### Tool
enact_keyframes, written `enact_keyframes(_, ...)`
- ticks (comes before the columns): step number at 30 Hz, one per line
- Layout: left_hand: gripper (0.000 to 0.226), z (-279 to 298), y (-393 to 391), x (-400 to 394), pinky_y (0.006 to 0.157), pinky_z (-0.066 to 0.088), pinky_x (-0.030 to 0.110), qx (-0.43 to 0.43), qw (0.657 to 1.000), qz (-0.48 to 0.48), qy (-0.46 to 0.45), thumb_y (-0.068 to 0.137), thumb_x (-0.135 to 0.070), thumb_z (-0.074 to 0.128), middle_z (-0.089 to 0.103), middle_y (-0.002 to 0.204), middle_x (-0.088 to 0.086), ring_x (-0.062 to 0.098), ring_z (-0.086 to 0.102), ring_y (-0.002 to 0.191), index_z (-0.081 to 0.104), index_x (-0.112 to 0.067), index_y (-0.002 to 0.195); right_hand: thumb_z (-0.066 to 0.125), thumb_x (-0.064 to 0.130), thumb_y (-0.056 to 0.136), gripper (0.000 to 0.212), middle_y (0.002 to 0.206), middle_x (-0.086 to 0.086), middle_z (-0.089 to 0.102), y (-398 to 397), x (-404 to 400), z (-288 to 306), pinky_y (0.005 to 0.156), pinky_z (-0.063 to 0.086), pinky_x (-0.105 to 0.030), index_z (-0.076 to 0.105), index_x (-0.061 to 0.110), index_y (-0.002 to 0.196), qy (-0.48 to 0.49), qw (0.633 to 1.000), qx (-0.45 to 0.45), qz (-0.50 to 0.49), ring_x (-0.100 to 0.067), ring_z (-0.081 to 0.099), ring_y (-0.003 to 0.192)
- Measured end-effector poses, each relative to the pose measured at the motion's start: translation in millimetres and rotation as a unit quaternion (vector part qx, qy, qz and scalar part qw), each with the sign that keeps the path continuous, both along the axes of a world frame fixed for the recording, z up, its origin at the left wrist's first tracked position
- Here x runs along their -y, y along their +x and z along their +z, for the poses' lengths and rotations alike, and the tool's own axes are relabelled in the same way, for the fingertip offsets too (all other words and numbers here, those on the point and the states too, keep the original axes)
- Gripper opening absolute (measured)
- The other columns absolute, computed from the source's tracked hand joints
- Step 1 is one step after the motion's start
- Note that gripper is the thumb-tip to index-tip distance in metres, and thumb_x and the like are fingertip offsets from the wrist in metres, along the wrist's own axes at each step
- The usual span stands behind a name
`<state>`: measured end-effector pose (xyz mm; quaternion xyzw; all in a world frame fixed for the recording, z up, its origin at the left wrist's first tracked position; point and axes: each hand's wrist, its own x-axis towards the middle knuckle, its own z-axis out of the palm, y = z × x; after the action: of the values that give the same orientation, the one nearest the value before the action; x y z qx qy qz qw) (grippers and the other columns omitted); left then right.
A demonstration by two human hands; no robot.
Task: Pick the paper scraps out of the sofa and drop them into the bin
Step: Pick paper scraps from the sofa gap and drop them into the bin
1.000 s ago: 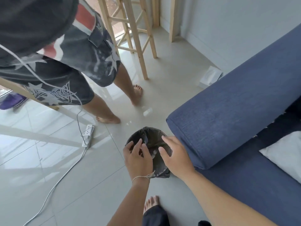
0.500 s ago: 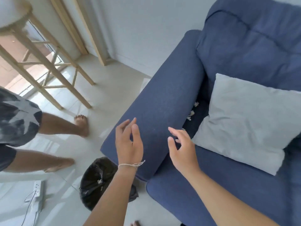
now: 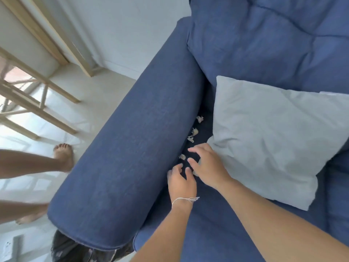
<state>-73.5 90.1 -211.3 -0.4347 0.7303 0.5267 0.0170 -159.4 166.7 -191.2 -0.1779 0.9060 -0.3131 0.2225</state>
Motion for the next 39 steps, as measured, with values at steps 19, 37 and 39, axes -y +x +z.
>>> enact_keyframes(19, 0.021, -91, -80, -2, 0.102, 0.028, 0.043, 0.128, 0.979, 0.158, 0.006, 0.093, -0.044, 0.056, 0.065, 0.128, -0.009, 0.025, 0.035, 0.133, 0.072, -0.043, 0.107, 0.059, 0.01, 0.089, 0.024, 0.133, -0.017, 0.042, -94, 61, -91, 0.087, 0.049, -0.045, 0.066, 0.001, 0.111, 0.249, 0.965, -0.074, -0.033, -0.041, 0.046, 0.115)
enact_keyframes(37, 0.016, 150, 77, 166, 0.096, 0.045, 0.024, -0.158, 0.943, 0.105, -0.274, 0.092, -0.035, 0.066, 0.057, 0.109, -0.005, 0.009, 0.056, 0.105, 0.074, -0.026, 0.102, 0.063, 0.029, 0.094, 0.014, 0.107, 0.011, 0.051, 24, 144, 81, 0.079, 0.033, -0.005, 0.074, 0.021, 0.092, -0.152, 0.976, -0.141, -0.072, -0.008, 0.045, 0.103)
enact_keyframes(39, 0.018, 148, 109, 198, 0.094, 0.039, 0.009, -0.124, 0.946, 0.12, -0.275, 0.093, -0.035, 0.064, 0.058, 0.109, -0.005, -0.007, 0.052, 0.1, 0.073, -0.024, 0.103, 0.063, 0.032, 0.095, 0.014, 0.107, 0.014, 0.051, 56, 180, 94, 0.08, 0.036, -0.007, 0.074, 0.022, 0.095, -0.17, 0.976, -0.139, 0.001, -0.006, 0.043, 0.103)
